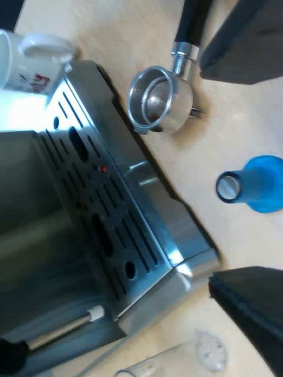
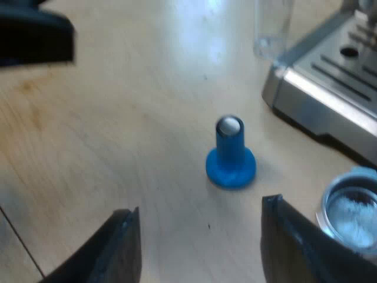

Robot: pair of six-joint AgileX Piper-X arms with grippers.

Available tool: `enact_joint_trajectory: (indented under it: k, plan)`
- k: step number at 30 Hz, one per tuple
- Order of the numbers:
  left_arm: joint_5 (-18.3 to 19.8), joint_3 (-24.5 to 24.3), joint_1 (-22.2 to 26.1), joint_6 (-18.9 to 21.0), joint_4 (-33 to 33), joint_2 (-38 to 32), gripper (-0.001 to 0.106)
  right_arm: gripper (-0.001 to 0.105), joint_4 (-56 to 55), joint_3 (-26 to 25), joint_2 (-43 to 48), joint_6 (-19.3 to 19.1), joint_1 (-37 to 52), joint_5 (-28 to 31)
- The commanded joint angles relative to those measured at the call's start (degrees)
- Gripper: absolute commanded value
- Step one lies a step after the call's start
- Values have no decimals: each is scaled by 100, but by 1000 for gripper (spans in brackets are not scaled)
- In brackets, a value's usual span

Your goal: Grind coffee beans and then tamp

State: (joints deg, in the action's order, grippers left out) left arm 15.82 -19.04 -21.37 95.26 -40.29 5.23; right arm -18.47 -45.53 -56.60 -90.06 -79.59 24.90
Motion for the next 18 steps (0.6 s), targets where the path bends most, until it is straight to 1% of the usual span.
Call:
enact_joint_trajectory:
  k: [1,6,9,11,12,13,14,15,18]
  plan:
    - [-110,100,-28,-20,86,27,66,49,194,-49,42,-236,-11,14]
    - [-110,167,-28,-20,173,181,66,49,192,-49,42,-236,-11,2]
    - [-110,173,-28,-20,173,390,66,49,192,-49,42,-278,-11,2]
    - [-110,173,-28,-20,173,582,66,56,179,-36,42,-291,-11,15]
    - [-110,173,-28,-20,185,639,66,57,177,-16,42,-319,-11,19]
    - [-110,173,-28,-20,202,756,66,60,178,26,42,-441,-11,41]
    - [-110,173,-28,-20,206,874,66,62,178,85,42,-556,-11,148]
    - [-110,173,-28,-20,204,912,66,63,178,106,42,-587,-11,231]
    - [-110,173,-28,-20,216,1182,66,62,202,284,42,-597,-11,590]
